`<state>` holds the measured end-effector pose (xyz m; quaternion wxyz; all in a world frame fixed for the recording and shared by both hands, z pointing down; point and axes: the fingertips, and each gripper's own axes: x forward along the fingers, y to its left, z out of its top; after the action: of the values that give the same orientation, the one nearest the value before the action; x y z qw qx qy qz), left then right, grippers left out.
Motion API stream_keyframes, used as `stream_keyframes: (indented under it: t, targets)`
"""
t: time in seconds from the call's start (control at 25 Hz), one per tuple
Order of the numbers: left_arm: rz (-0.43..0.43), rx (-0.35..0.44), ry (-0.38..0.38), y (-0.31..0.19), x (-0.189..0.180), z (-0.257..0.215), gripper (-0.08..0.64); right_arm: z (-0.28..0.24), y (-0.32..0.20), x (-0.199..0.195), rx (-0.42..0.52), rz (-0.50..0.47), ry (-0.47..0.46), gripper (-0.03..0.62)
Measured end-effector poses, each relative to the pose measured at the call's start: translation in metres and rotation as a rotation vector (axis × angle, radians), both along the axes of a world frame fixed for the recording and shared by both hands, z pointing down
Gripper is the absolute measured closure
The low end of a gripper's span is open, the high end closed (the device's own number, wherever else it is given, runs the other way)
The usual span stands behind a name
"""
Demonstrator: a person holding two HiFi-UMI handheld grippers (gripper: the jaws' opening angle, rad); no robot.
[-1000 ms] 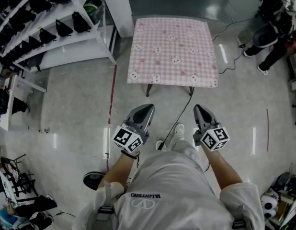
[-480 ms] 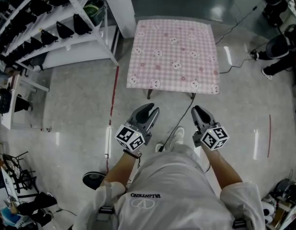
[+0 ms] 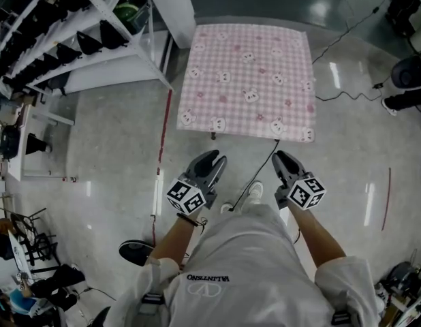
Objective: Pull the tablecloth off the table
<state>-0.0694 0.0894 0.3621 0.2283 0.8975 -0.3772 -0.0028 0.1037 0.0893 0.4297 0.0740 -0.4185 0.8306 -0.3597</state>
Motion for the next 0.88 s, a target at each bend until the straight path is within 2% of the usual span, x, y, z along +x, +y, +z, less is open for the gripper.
stream_keyframes:
  t: [0.48, 0.88]
  targets:
    - [-0.055, -0.019, -0.037, -0.038, 0.043, 0.009, 0.447, 0.037, -0.038, 0.051, -0.07, -0.015, -0.083, 0.499]
    - [-0.069, -0.128, 0.005, -0.049, 0.038, 0.047, 0.446, 0.071, -0.048, 0.029, -0.164, -0.033, -0.148, 0.497]
